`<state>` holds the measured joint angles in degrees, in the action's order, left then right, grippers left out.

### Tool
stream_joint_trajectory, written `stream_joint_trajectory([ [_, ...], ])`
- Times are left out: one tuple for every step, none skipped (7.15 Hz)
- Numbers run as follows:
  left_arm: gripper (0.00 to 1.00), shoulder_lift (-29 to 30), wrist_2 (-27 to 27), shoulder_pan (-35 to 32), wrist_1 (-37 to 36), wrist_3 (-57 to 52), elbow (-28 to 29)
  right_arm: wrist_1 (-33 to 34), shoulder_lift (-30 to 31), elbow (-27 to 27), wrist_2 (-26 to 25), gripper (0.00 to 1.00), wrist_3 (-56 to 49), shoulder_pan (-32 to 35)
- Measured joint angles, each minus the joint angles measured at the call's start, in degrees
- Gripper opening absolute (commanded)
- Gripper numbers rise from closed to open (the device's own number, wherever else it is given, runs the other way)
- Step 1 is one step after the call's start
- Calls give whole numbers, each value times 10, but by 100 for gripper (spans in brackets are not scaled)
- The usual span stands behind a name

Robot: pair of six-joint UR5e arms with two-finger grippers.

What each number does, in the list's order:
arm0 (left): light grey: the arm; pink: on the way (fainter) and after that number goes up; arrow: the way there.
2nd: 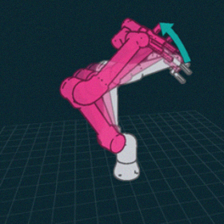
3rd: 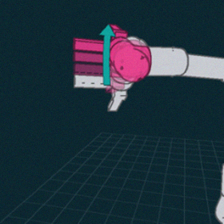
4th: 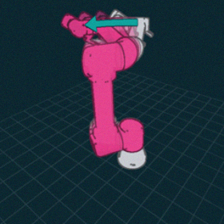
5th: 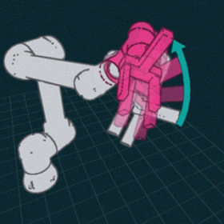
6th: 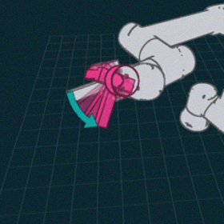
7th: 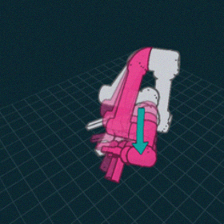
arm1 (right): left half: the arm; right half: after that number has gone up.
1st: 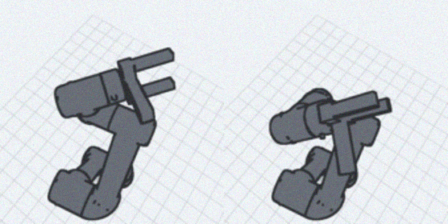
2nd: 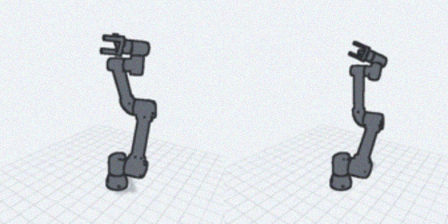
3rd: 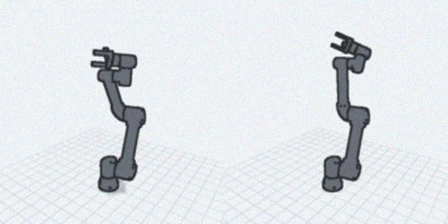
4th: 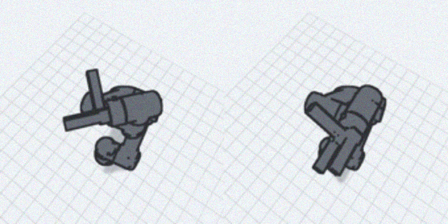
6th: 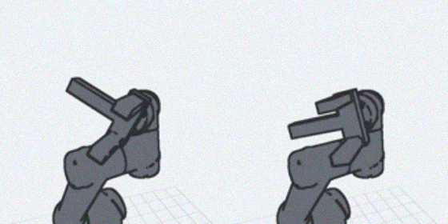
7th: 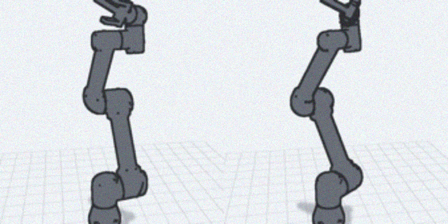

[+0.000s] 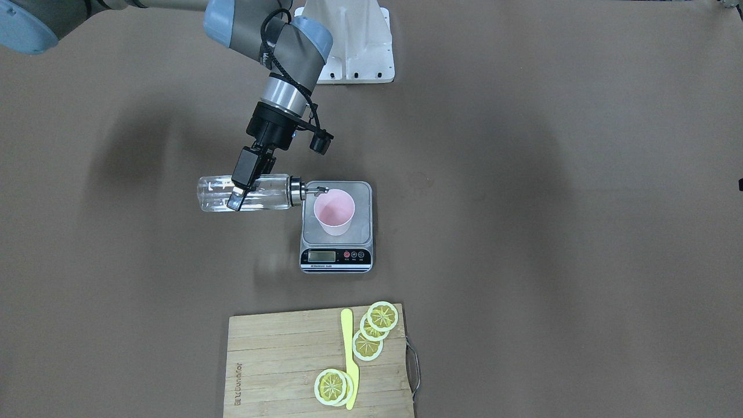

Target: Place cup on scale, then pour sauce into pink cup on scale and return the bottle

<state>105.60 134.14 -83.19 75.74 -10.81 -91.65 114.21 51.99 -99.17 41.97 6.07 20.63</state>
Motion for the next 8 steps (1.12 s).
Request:
stream_joint_trajectory([
  [97, -1, 0, 0, 1, 0, 0, 3, -9, 14, -2, 0, -20, 4],
  [97, -1, 0, 0, 1, 0, 0, 6, -16, 26, -7, 0, -40, 6],
  [98, -1, 0, 0, 1, 1, -1, 10, -18, 33, -13, 0, -63, 7],
  [98, -2, 0, 0, 1, 1, -1, 17, -19, 35, -19, 0, -80, 7],
  [97, -2, 0, 0, 1, 1, -1, 22, -21, 34, -23, 0, -87, 8],
  [98, -2, 0, 0, 1, 2, -1, 15, -19, 24, -18, 0, -78, 9],
  [98, -2, 0, 0, 1, 3, -1, -14, -10, 7, 1, 0, -46, 10],
  [98, -2, 0, 0, 2, 3, -2, -65, 10, -8, 28, 0, -4, 12],
])
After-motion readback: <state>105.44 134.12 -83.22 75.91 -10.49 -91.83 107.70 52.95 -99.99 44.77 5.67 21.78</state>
